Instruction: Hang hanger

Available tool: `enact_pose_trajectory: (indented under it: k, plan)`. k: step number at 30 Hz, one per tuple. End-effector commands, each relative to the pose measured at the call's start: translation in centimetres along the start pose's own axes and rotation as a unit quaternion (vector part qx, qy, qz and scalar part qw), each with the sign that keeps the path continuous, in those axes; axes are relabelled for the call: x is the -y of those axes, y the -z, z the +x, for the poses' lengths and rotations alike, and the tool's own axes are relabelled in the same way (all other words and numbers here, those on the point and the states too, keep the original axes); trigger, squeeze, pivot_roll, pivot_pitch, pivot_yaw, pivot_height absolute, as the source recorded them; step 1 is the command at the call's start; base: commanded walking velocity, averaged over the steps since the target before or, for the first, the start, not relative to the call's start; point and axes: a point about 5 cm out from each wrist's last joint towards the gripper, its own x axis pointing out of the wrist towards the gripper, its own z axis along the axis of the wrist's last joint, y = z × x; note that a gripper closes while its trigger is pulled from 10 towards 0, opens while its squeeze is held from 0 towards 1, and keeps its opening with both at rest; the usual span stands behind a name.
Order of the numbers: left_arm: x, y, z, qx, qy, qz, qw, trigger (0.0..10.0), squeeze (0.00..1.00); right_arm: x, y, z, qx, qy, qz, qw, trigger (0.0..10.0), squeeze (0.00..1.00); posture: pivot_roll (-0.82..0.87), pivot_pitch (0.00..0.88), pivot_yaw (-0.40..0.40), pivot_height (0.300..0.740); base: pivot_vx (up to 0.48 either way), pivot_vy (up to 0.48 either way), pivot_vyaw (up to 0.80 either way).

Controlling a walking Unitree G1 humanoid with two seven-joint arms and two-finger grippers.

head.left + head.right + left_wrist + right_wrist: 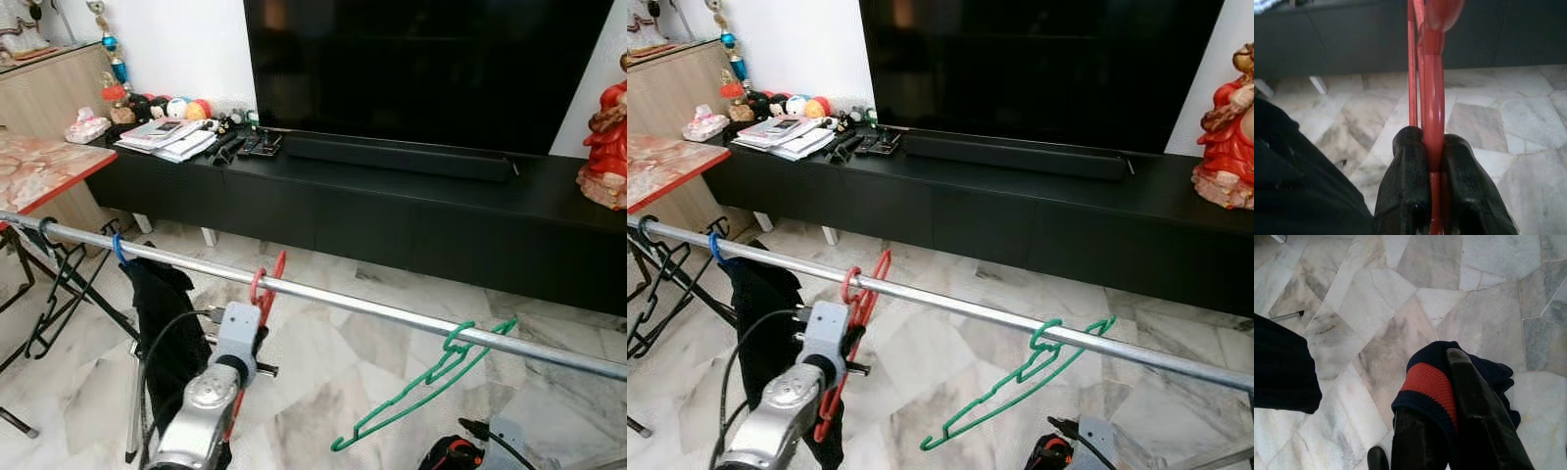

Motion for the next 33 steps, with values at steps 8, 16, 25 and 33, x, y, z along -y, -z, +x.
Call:
enact_pose_trajectory:
  k: [8,16,25,33]
  plan:
    - [-1.3,-0.4,-1.6,0.046,-0.008,-0.006,0.999,0.0,0.00,0.0,-0.2,0.0,0.004,0.001,0.003,1.000,10.0,0.00,0.12,0.000,0.018,0.740,0.000,0.000,0.00]
    - [-2.4,1.4,-3.8,0.055,-0.006,0.011,0.998,0.0,0.00,0.1,-0.1,0.0,0.001,0.001,0.001,1.000,10.0,0.00,0.12,0.000,0.025,0.740,0.000,0.000,0.00]
    - [-4.8,7.2,-6.0,-0.050,-0.009,0.040,0.998,2.9,0.00,0.2,0.2,-0.1,-0.005,0.005,-0.001,1.000,10.0,0.00,0.11,0.000,0.027,0.740,0.000,0.000,0.00]
    - [-6.0,12.6,-7.2,-0.168,-0.073,-0.040,0.982,10.0,0.00,0.2,0.3,-0.1,-0.011,0.007,-0.003,1.000,10.0,0.00,0.10,0.000,0.031,0.740,0.000,0.000,0.00]
